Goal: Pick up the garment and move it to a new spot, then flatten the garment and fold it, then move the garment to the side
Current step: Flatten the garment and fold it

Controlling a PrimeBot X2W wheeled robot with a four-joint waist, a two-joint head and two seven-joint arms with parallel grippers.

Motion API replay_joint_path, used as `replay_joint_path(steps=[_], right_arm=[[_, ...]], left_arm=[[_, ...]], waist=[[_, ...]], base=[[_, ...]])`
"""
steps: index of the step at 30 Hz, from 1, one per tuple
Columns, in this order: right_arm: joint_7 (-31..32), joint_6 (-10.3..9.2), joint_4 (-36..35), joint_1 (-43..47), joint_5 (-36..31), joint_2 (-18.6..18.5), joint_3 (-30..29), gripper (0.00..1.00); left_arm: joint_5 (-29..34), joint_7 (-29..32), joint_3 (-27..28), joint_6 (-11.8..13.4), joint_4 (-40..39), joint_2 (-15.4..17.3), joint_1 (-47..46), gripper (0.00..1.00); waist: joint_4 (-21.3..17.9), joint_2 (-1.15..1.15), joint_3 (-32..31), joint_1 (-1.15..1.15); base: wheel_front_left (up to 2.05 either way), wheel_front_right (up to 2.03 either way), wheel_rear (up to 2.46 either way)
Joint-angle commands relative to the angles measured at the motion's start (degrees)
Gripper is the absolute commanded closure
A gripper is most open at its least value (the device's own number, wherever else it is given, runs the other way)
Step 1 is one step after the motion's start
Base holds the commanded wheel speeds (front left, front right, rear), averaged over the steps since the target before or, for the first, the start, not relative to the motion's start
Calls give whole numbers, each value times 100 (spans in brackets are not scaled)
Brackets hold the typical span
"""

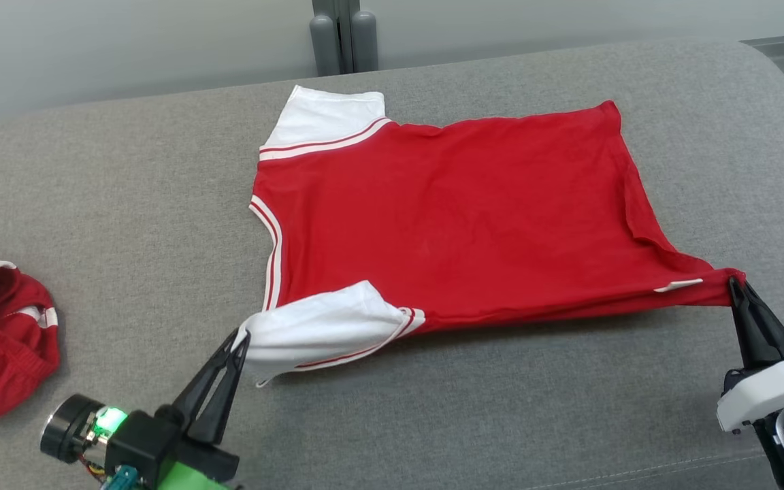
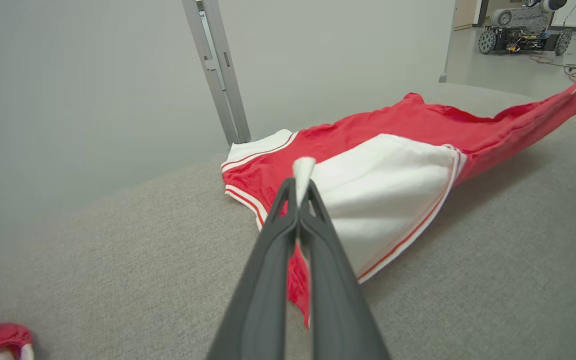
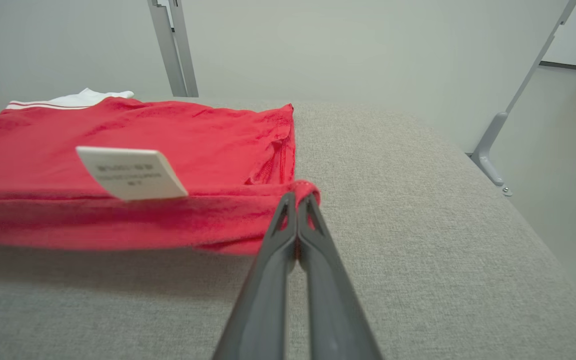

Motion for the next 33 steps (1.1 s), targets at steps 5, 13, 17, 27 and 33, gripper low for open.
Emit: replay_joint_path(steps=[5,13,17,27,33], right_arm=[[-17,-10,532,-551,-42,14,218,100],[-18,-10,1130,-1351,-291,83,341,100],[-18,-10,1368,-1741,-454,130,398,100],[-18,-10,1664,-2305,-679,233,240,0],[-18,-10,1265,-1982,-837,327,-29,0]], left_arm=[[115,-106,-65,-85,717,-93,-849,100],[299,-208,-322,-195,1748,-206,-1987,100],[407,-223,-452,-224,2135,-222,-2472,100],[606,-225,-524,-232,2730,-437,-3290,0],[456,-225,-201,64,2451,-611,-2708,0]], waist=[[2,0,140,1],[15,0,433,1],[20,0,621,1],[92,0,1001,1],[14,0,822,1]], base=[[0,0,0],[0,0,0],[0,0,0],[0,0,0],[0,0,0]])
